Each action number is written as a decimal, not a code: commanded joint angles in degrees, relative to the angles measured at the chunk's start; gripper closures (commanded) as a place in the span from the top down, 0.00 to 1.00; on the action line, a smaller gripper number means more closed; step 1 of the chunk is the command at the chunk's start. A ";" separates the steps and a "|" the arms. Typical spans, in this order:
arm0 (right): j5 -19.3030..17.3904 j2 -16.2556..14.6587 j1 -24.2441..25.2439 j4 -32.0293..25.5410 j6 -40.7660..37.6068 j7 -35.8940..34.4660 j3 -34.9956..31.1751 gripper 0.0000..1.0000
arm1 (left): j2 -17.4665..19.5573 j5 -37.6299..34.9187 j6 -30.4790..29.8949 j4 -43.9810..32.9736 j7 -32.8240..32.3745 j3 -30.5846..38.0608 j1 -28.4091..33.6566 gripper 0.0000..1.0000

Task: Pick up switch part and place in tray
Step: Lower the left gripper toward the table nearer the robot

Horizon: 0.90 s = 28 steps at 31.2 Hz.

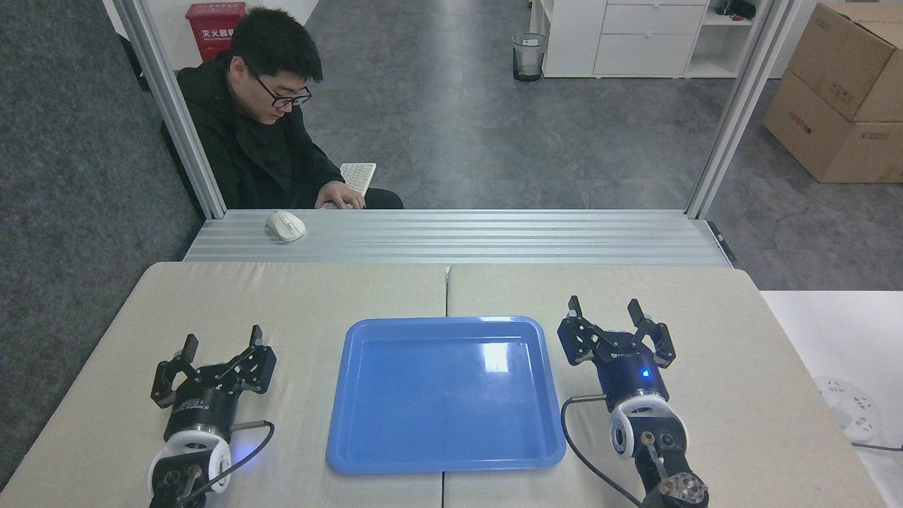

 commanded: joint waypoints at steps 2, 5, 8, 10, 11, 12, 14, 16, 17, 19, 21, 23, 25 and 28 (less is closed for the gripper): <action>-0.07 -0.07 0.00 0.08 -0.03 -0.03 0.04 1.00 | 1.62 -1.21 -0.05 1.54 1.85 5.18 4.02 1.00; -0.07 -0.07 0.00 0.00 -0.03 -0.03 0.04 1.00 | 1.62 -2.09 -0.05 2.76 3.08 5.00 4.63 0.99; -0.07 -0.07 0.00 0.08 -0.03 -0.03 0.04 1.00 | 1.53 -4.19 -0.14 3.91 3.43 4.83 5.60 1.00; -0.07 -0.07 0.00 0.08 -0.03 -0.03 0.04 1.00 | 1.45 -5.69 -0.05 5.05 4.31 4.83 5.86 1.00; -0.07 -0.16 0.00 0.08 -0.12 -0.03 0.04 1.00 | 1.36 -6.22 -0.05 5.66 4.92 4.74 6.13 0.99; -0.07 -0.16 0.00 0.00 -0.03 0.05 0.04 1.00 | 1.27 -6.40 -0.14 6.19 5.54 4.74 6.22 1.00; -0.07 -0.16 0.00 0.08 -0.03 0.05 0.04 1.00 | 1.10 -6.40 -0.14 6.99 6.42 4.48 6.39 1.00; -0.07 -0.07 0.00 0.08 -0.03 0.05 0.04 1.00 | 1.09 -6.40 -0.31 7.34 6.51 4.13 6.39 1.00; -0.07 -0.16 0.00 0.08 -0.03 0.05 0.04 1.00 | 1.09 -6.40 -0.31 7.43 6.60 3.69 6.39 1.00; -0.07 -0.16 0.00 0.08 -0.03 -0.03 0.04 1.00 | 1.09 -6.40 -0.31 7.86 6.60 2.98 6.39 0.99; -0.07 -0.07 0.00 0.08 -0.03 0.05 0.04 1.00 | 1.09 -6.40 -0.22 8.92 6.60 2.46 6.31 0.99; -0.07 -0.07 0.00 0.08 -0.03 -0.03 0.04 1.00 | 1.18 -6.40 -0.22 10.58 6.69 2.28 6.13 0.99; -0.07 -0.07 0.00 0.08 -0.03 -0.03 0.04 1.00 | 1.09 -6.49 -0.31 11.91 6.78 2.01 6.04 0.99; -0.07 -0.07 0.00 0.08 -0.03 0.05 0.04 1.00 | 1.09 -6.40 -0.22 12.26 6.86 1.14 6.04 0.99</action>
